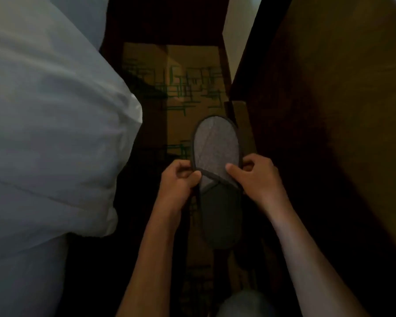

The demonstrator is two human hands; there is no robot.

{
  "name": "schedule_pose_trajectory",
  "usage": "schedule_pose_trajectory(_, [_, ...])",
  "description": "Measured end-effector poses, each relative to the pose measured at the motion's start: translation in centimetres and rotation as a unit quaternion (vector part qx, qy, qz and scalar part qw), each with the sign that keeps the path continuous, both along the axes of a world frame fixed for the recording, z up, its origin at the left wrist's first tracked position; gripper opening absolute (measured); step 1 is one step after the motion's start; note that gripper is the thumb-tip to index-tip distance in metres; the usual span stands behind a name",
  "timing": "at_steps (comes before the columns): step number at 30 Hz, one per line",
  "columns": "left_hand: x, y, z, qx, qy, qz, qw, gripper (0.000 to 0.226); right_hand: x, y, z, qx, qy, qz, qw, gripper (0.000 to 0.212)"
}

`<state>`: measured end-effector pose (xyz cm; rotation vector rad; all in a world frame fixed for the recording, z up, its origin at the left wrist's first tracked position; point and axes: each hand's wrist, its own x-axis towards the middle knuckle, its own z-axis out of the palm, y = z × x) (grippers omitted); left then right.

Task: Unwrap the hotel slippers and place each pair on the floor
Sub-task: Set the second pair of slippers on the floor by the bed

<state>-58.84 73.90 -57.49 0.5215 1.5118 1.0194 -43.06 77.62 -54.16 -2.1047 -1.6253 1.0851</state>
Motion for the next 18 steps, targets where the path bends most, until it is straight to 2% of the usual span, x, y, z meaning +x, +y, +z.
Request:
schedule_pose_trajectory(5, [1.2,2.3,-13.2,0.046,-0.033,0.023,0.998,0.016,0.5,2.6,-11.7,0.015,-0.018,0.004,1.000,0.052])
schedule_pose_trajectory(9, [2.3,3.3,-22.0,0.043,-0.095,0.031,0.994,0.021,1.3,3.5,-18.9,0.032,-0.047,0.006,0.998,0.056])
schedule_pose_trajectory(10, [2.5,3.4,-23.4,0.035,-0.121,0.028,0.992,0.025,1.4,3.5,-20.3,0.034,-0.060,0.004,0.998,0.057])
schedule_pose_trajectory(13, [3.0,3.2,-26.5,0.029,-0.214,0.031,0.976,0.018,1.7,3.4,-23.9,0.031,-0.062,-0.013,0.998,0.061])
schedule_pose_trajectory(16, [3.9,2.6,-28.1,-0.009,-0.296,0.049,0.954,0.045,2.0,3.0,-26.1,0.022,-0.035,-0.025,0.999,0.061])
schedule_pose_trajectory(18, [4.7,2.1,-29.0,-0.048,-0.351,0.061,0.933,0.050,2.2,2.6,-27.1,0.010,-0.014,-0.030,0.999,0.060])
